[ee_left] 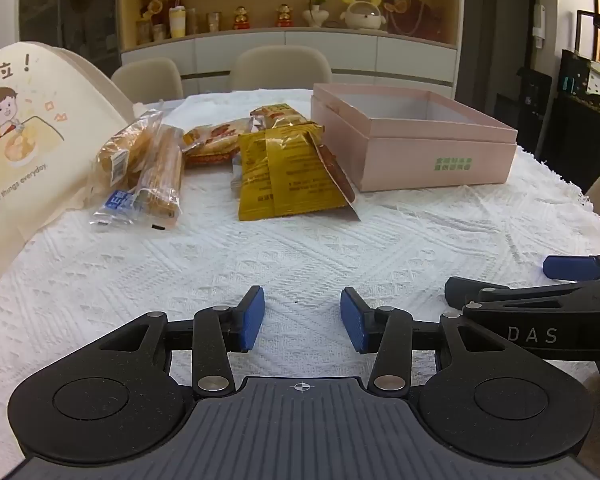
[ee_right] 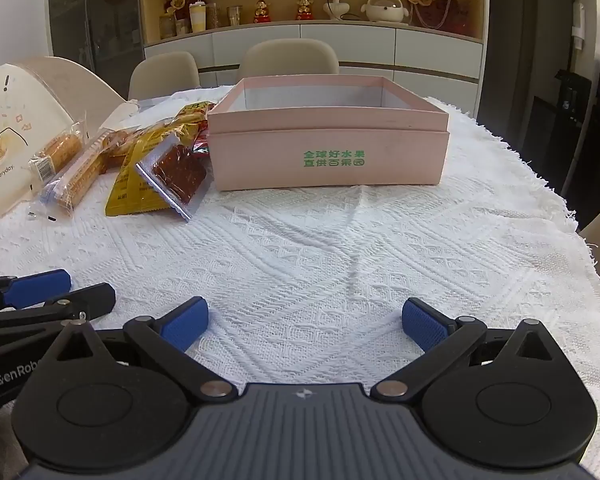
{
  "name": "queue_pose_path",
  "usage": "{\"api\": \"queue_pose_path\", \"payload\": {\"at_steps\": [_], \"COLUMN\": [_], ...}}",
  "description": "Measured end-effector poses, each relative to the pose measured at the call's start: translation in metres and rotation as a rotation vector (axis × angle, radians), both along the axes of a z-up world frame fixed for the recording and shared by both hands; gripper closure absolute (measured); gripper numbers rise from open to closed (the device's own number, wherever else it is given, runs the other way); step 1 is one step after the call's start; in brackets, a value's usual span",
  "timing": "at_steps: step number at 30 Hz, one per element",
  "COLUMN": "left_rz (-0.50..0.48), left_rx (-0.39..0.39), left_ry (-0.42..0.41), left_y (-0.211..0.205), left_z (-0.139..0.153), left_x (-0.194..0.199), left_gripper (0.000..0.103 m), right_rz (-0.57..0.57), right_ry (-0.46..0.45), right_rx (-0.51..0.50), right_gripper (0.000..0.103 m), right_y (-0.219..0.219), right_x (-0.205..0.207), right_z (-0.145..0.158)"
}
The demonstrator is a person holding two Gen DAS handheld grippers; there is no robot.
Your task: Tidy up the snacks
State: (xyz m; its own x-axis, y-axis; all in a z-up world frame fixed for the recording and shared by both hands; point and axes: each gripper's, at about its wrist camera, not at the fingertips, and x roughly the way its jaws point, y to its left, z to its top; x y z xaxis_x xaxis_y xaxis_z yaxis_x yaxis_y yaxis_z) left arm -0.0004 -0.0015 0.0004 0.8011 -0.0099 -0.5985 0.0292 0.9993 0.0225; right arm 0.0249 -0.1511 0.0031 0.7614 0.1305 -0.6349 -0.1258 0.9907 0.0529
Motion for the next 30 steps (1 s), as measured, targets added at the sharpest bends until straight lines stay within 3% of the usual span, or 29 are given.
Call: {"api": "queue_pose_path", "payload": {"at_steps": [2, 30], "left_rz": [0.001, 0.001], "left_rx": [-0.026, -0.020], "left_ry": [0.001, 0.002], "left_y": [0.0028, 0.0032], "left_z": [0.0004, 0.0009], "left_x": [0.0001, -0.0002], "left_gripper": [0.055, 0.055], "right_rz": [0.000, 0.000], "right_ry": [-0.003, -0.003], "right_rx": [-0.004, -0.001], "right_gripper": [0.000, 0.000], "right_y": [-0.0002, 0.0009], "right_x": [-0.0003, -0.0001], "right_z": [0.0002, -0.0003]}}
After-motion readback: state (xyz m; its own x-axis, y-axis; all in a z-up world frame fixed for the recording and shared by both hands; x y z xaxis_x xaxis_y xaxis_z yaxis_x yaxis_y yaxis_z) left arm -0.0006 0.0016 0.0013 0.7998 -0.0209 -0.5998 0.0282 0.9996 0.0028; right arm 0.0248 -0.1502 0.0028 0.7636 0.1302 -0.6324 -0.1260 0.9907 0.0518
